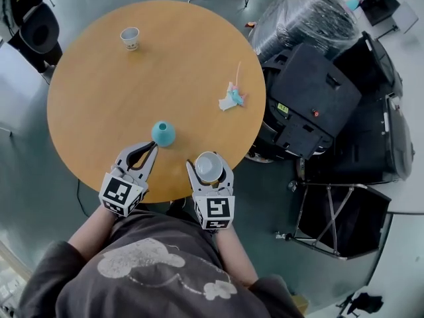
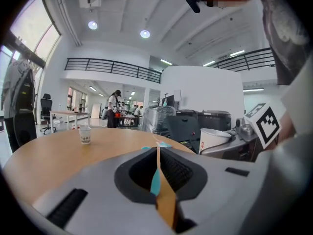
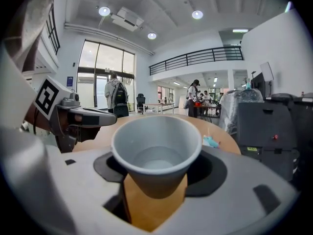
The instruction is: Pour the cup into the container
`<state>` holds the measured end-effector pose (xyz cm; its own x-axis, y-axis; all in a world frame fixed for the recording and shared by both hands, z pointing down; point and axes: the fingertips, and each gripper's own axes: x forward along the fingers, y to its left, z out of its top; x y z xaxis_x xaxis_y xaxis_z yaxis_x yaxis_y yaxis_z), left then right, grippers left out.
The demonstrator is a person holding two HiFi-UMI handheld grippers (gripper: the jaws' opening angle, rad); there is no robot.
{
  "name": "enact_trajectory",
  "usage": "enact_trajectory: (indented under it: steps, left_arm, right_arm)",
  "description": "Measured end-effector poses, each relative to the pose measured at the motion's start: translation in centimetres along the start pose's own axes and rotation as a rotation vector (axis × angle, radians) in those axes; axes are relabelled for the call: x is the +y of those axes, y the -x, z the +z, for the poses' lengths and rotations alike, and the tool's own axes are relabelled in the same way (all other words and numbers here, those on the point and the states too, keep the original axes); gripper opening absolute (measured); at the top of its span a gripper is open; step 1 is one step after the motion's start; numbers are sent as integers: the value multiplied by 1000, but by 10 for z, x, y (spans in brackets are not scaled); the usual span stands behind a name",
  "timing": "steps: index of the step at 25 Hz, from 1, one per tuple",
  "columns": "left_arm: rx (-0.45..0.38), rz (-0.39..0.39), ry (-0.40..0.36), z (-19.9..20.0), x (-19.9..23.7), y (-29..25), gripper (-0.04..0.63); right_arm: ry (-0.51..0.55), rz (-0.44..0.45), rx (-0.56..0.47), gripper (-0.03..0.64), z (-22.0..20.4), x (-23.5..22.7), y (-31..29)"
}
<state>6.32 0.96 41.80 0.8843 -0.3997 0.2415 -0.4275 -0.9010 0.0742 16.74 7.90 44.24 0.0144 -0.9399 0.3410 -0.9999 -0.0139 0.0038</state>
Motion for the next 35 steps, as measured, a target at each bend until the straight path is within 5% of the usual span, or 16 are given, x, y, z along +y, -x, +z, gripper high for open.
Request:
enact_trajectory:
  steps: [5,15,35]
  left_arm:
    - [-15,74,-20,-5,-5,-10,119]
    - [71,95,-42,-42,6,-38,387]
    - [111,7,-63,-76,27,-97,417]
  right_arm:
    - [6,59,-8,299,-4,-13,0]
    - [20,128,31,299,-14,-12,-12]
    - [28,133,116,299,-19,-10,-67]
